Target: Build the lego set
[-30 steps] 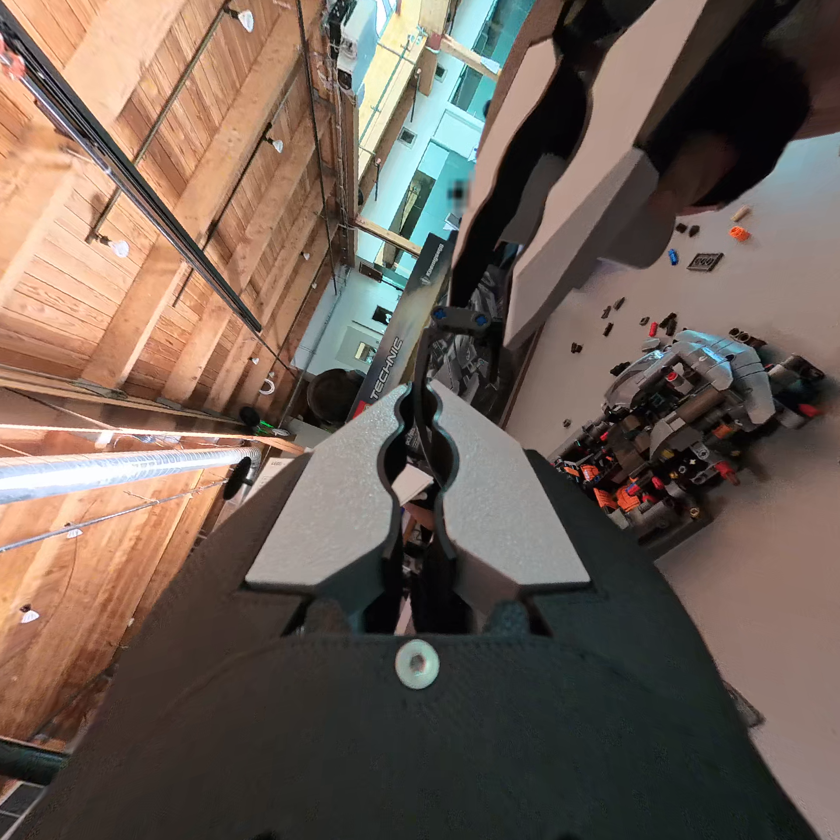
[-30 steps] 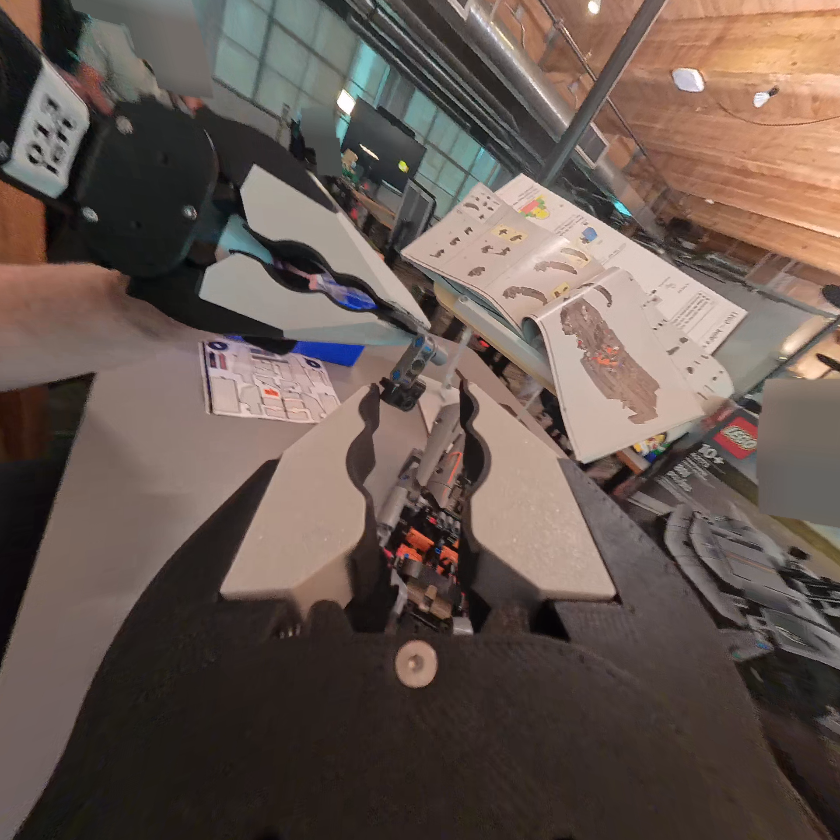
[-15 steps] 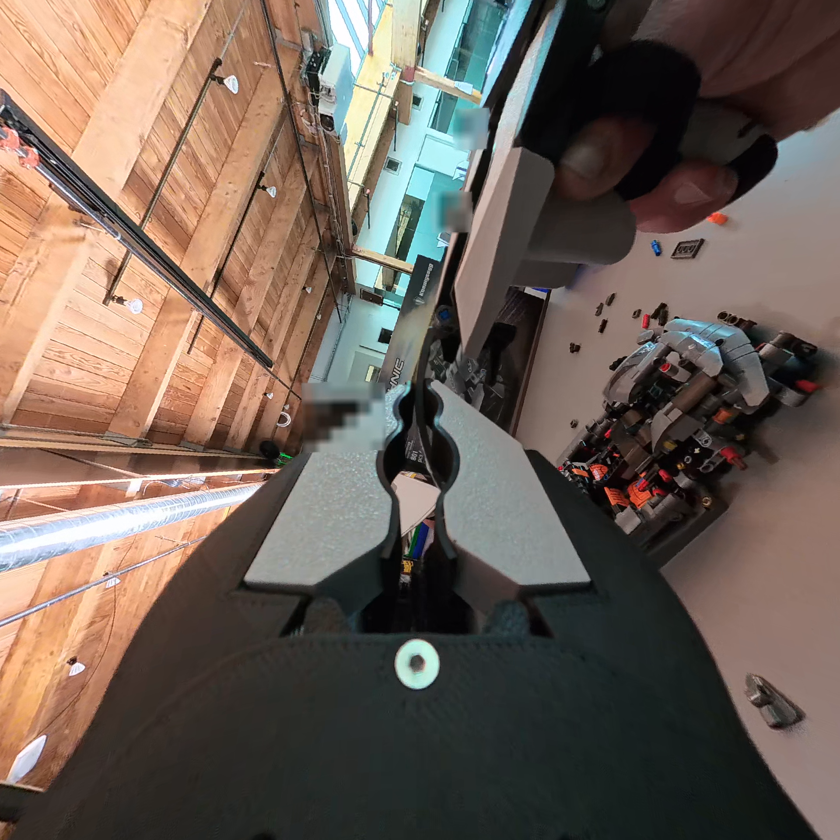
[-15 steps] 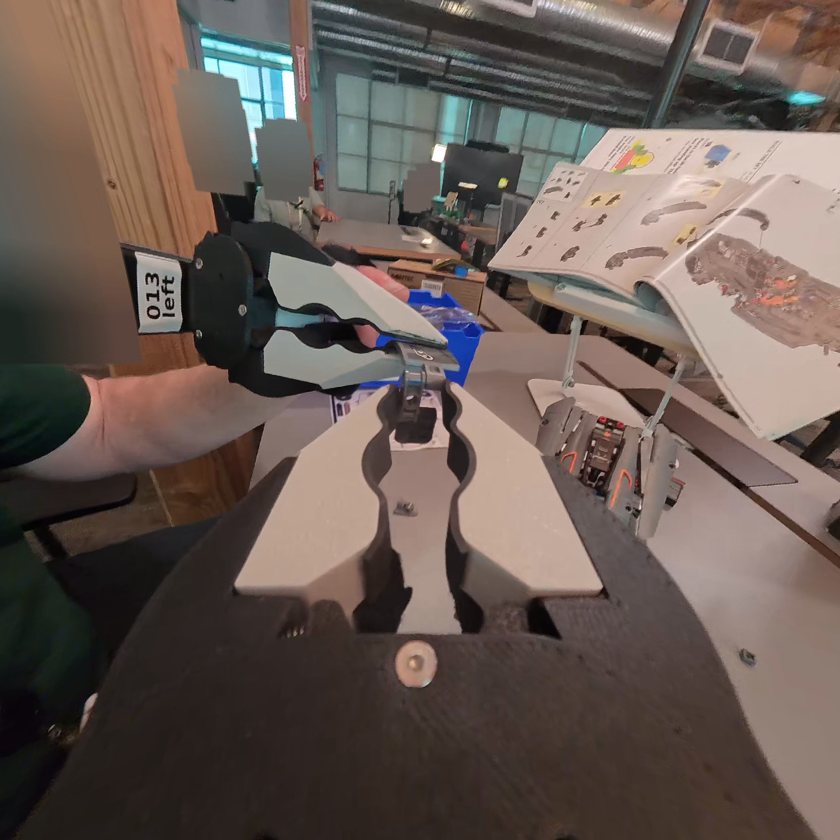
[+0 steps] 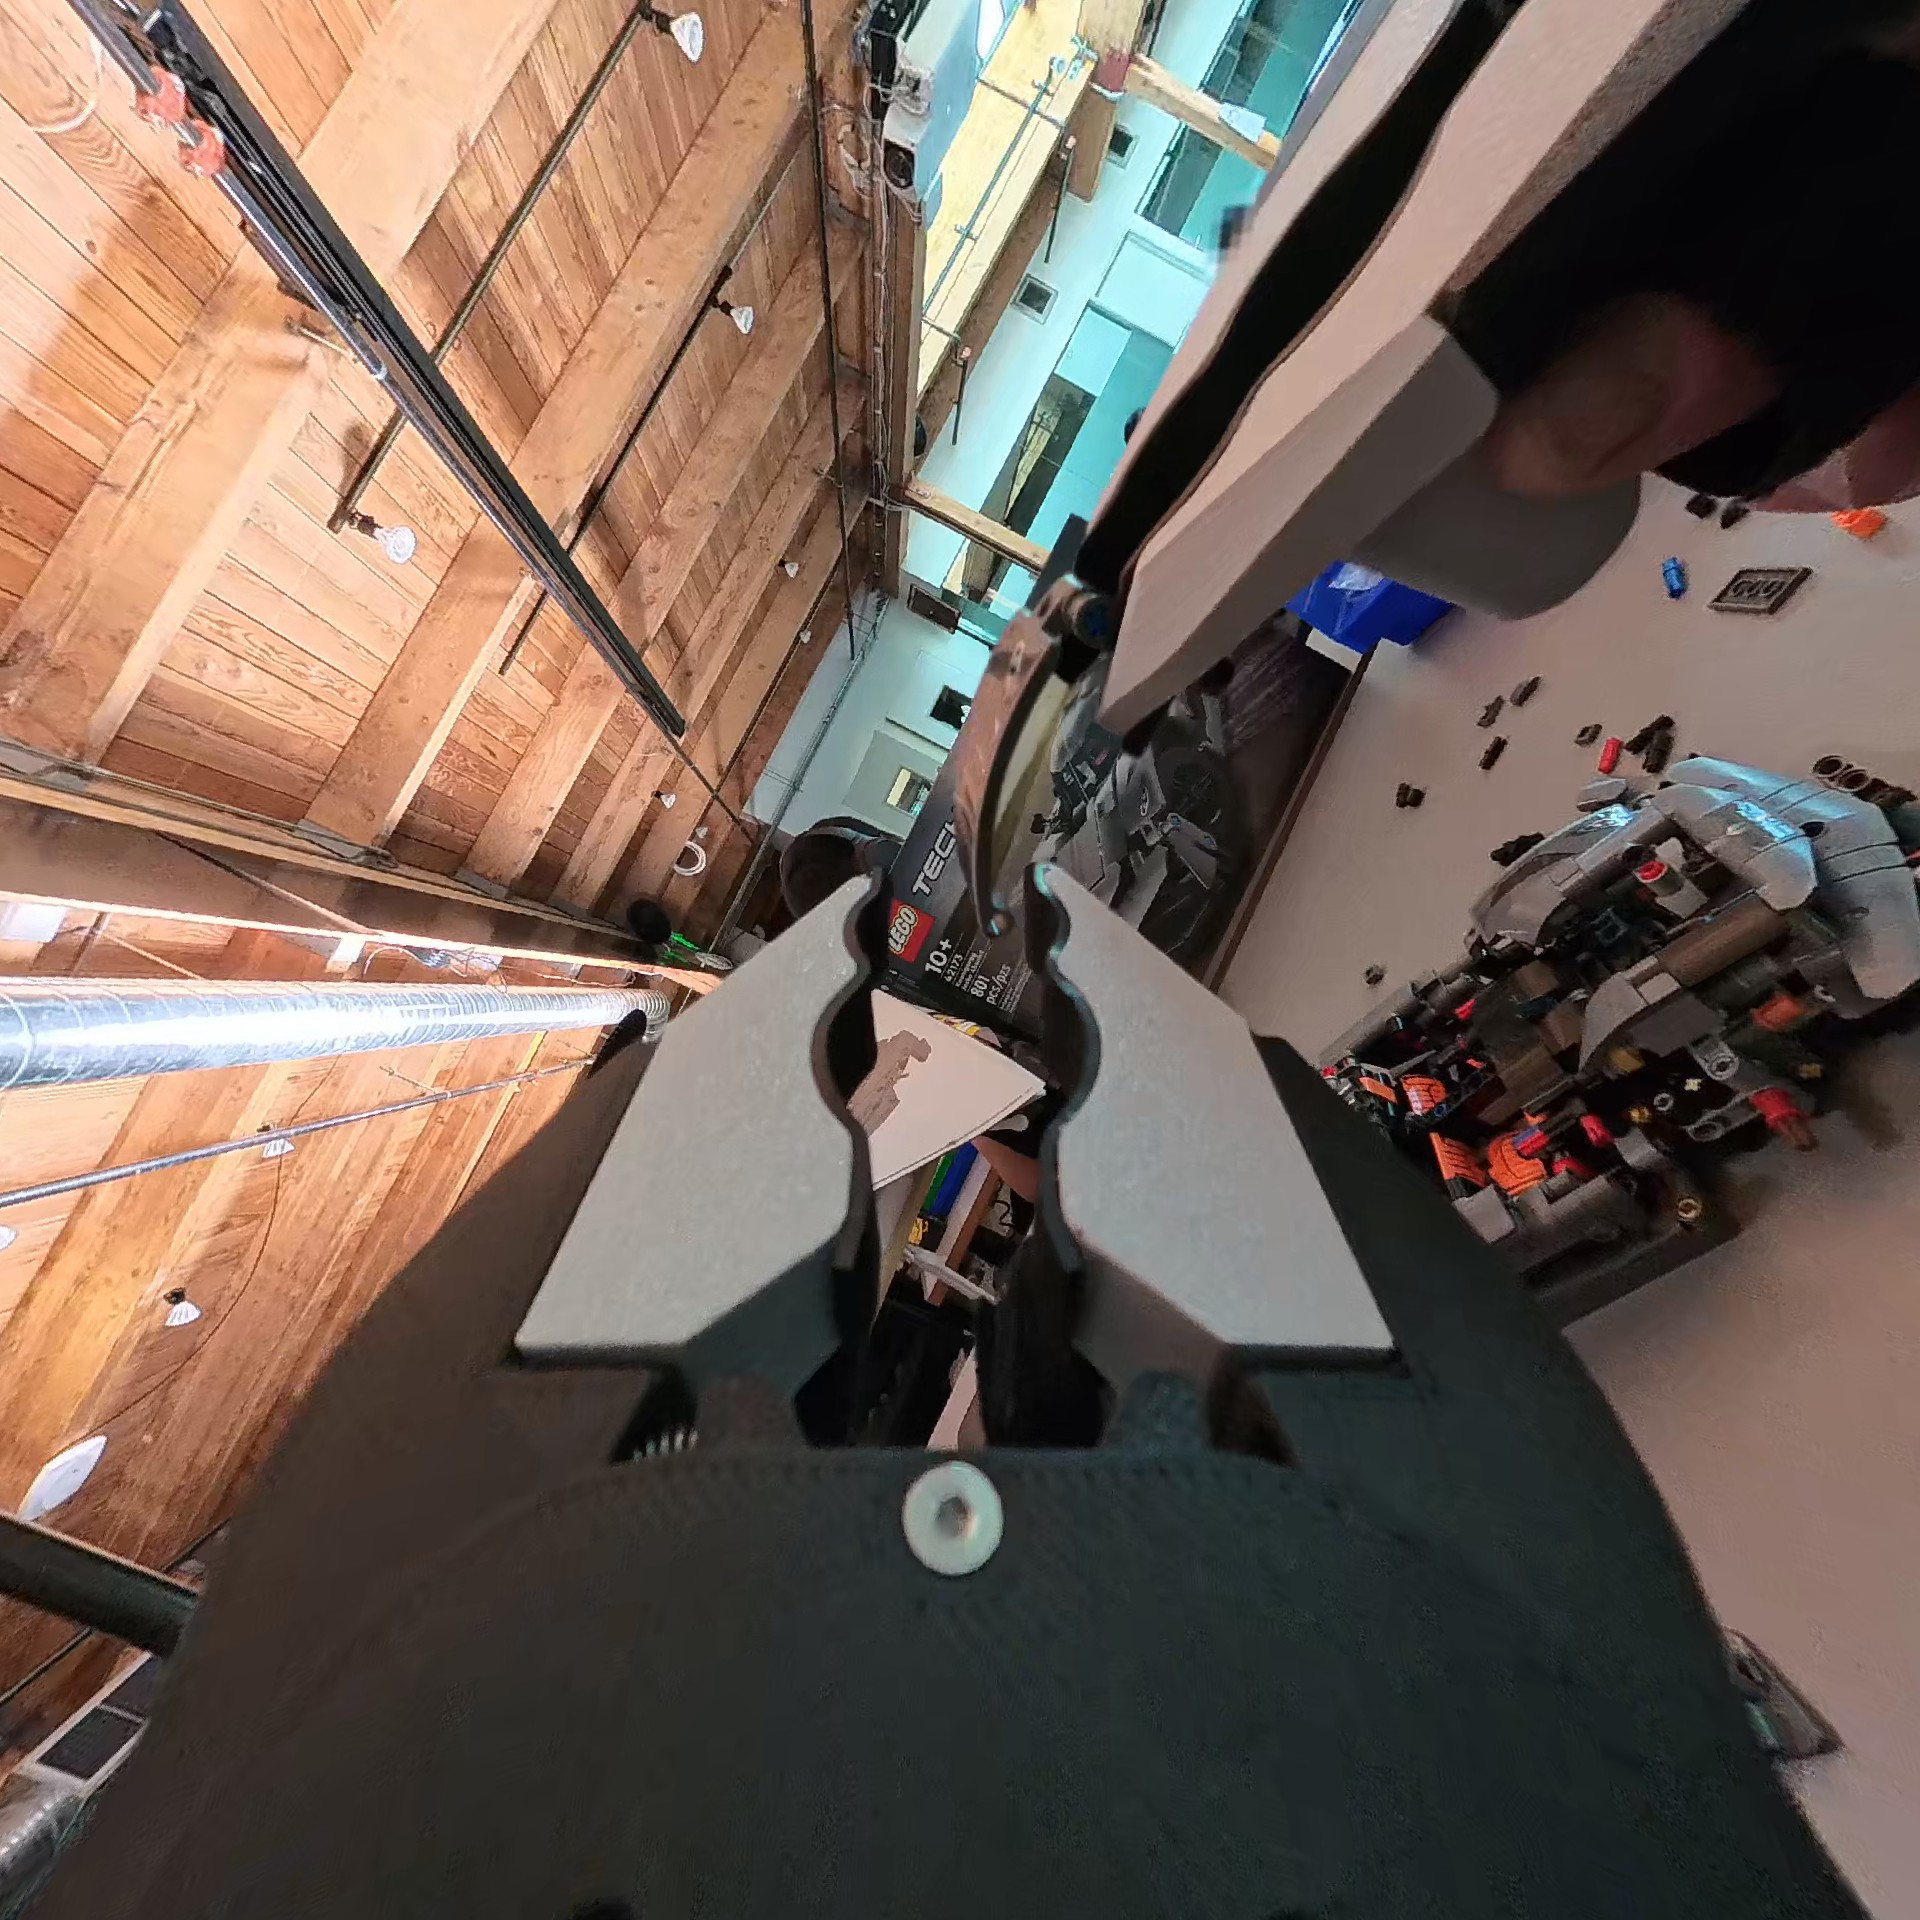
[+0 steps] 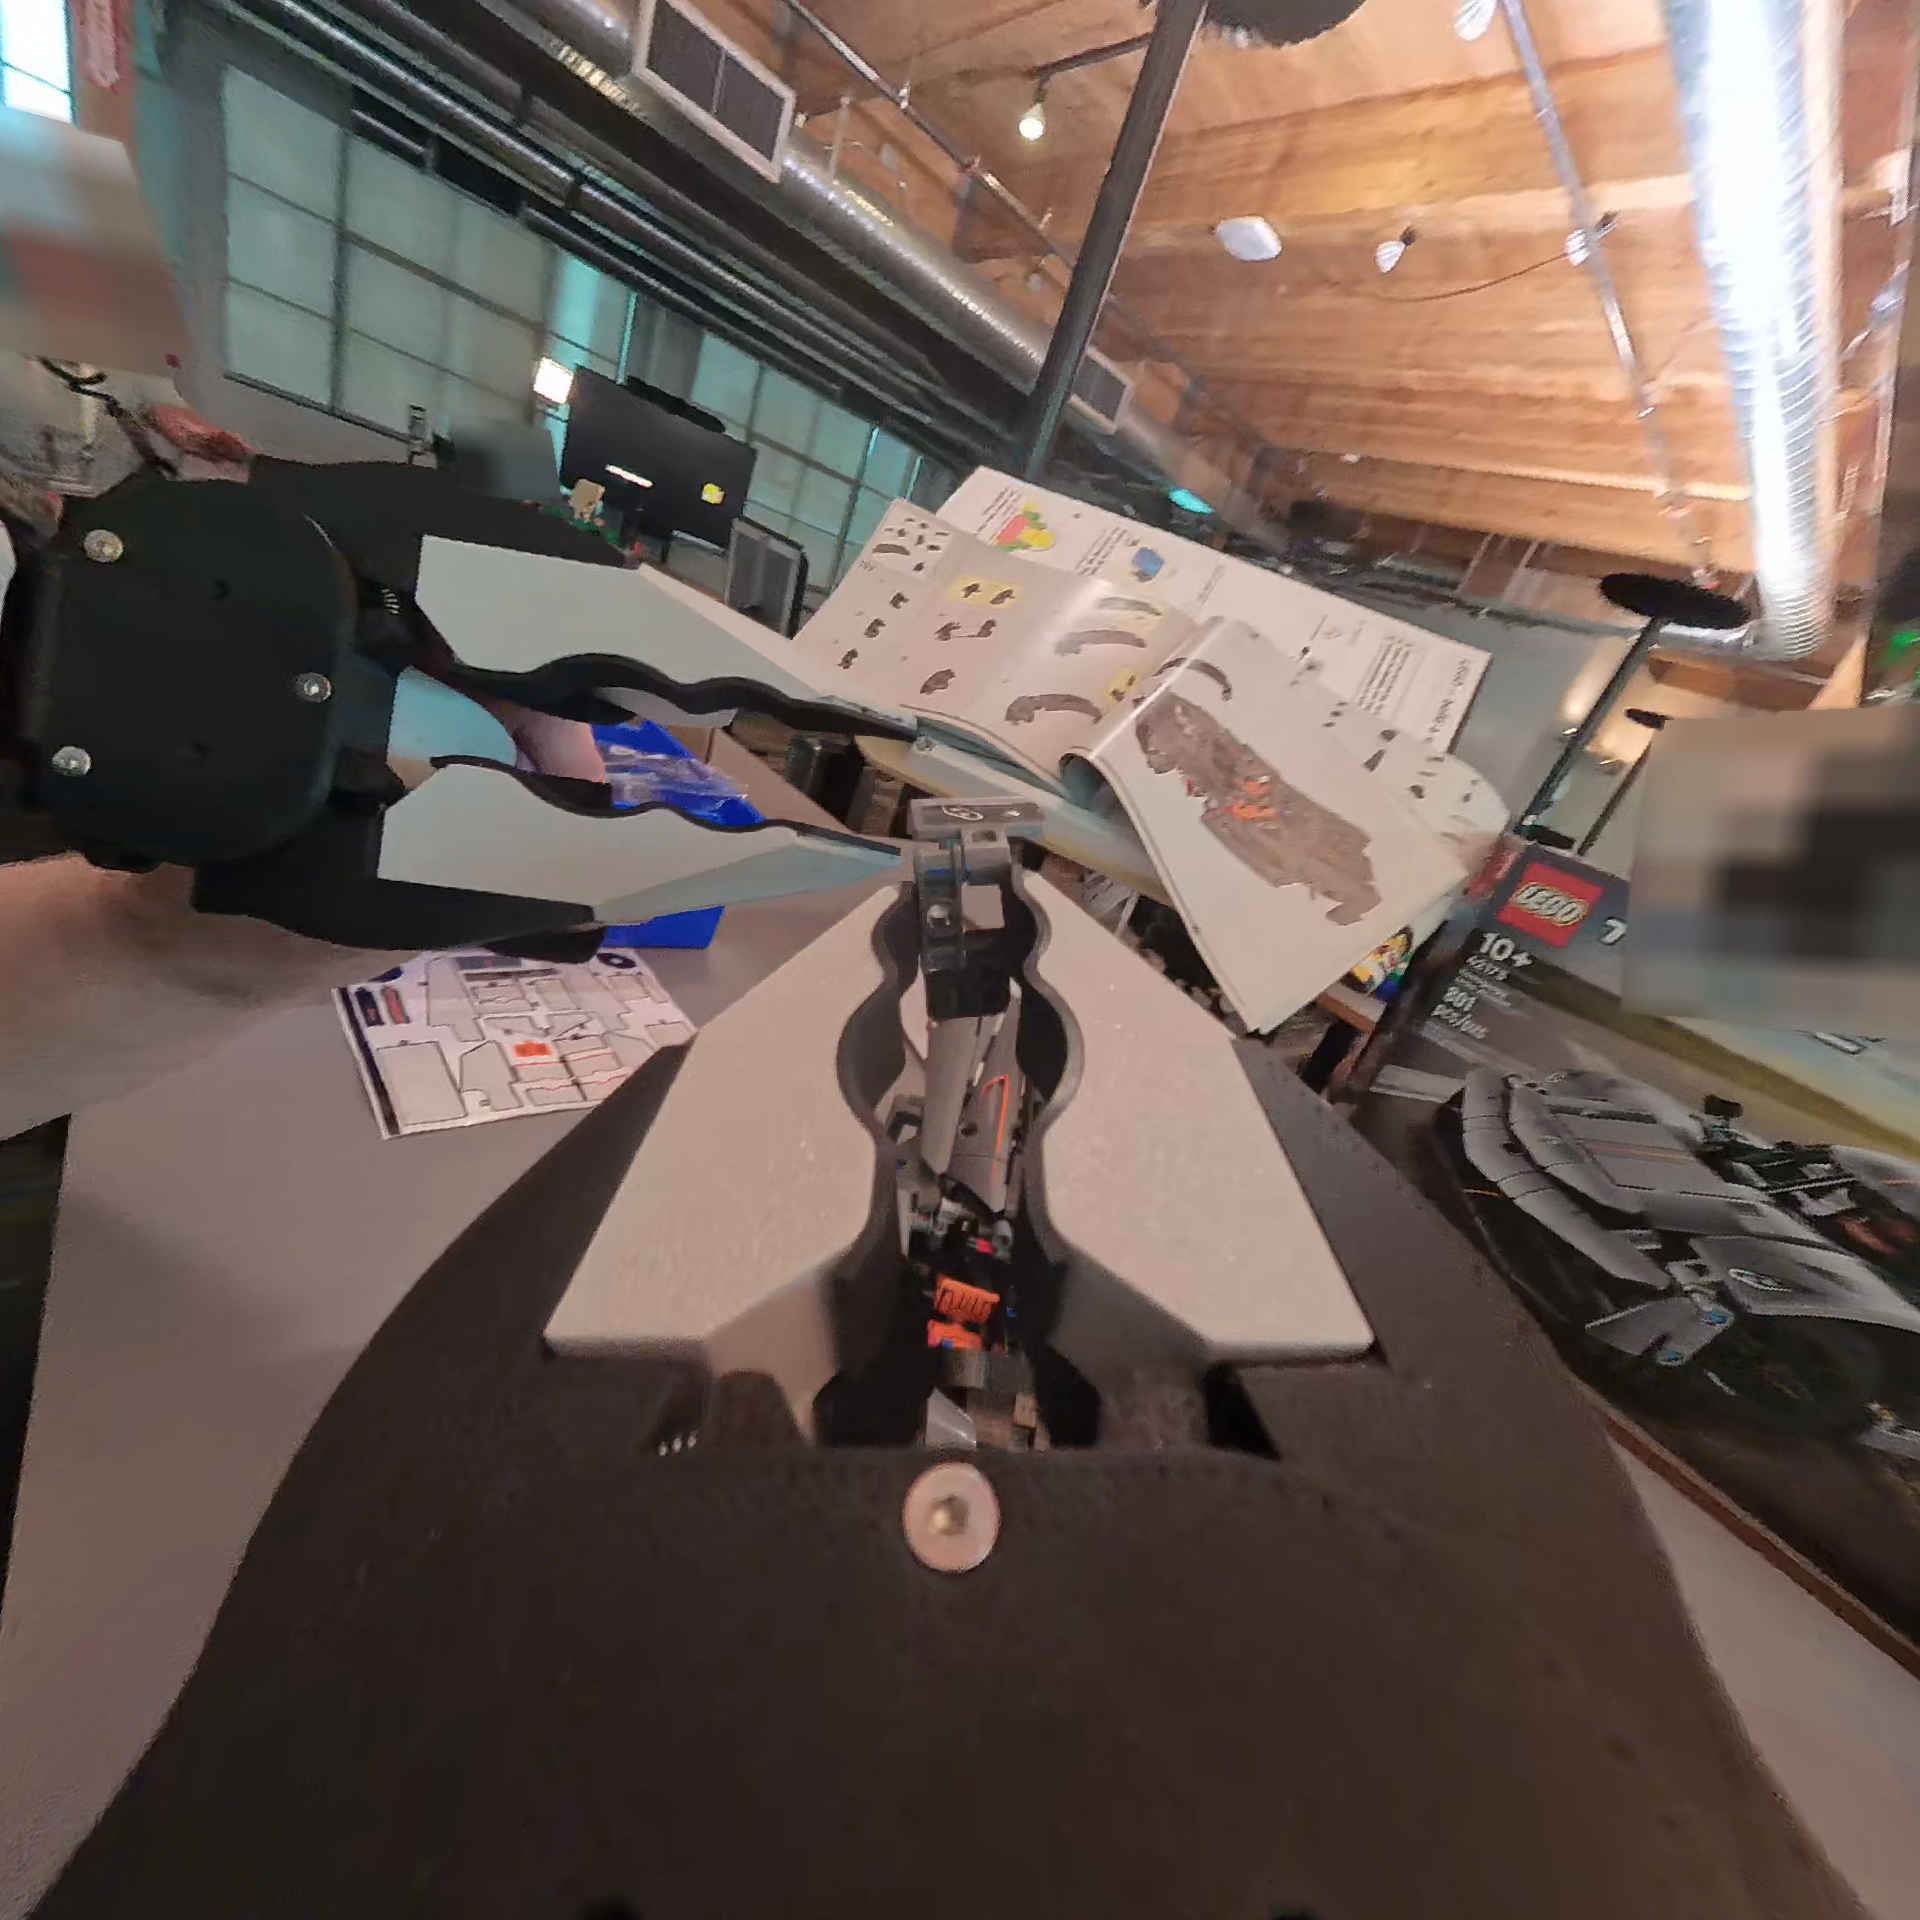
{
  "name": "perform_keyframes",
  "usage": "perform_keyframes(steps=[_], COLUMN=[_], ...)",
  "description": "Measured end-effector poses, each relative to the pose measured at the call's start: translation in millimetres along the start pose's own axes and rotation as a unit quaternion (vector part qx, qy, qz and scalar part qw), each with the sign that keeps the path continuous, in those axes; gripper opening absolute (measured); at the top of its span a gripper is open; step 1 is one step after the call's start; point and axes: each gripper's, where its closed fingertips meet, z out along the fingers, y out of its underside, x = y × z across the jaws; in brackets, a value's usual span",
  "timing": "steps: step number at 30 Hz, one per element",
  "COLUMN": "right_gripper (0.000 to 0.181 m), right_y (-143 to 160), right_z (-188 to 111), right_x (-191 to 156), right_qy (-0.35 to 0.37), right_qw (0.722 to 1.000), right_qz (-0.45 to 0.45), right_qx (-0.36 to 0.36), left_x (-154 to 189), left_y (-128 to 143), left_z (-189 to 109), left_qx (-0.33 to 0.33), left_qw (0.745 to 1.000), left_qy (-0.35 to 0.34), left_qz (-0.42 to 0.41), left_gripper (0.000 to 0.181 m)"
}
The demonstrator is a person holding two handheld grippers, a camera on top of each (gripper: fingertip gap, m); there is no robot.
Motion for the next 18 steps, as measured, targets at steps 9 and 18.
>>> perform_keyframes(steps=[9, 18], right_gripper=[0.014, 0.014], right_y=[-1, -1], right_z=[-2, -2], right_x=[1, -13], right_qy=[0.032, 0.041], right_qw=[0.999, 0.998], right_qz=[-0.012, -0.041], right_qx=[0.005, 0.001], left_x=[-1, 8], left_y=[1, -4], left_z=[4, 10], left_qx=[-0.003, 0.004], left_qw=[1.000, 1.000], left_qy=[-0.004, 0.005], left_qz=[-0.010, 0.005], left_gripper=[0.022, 0.001])
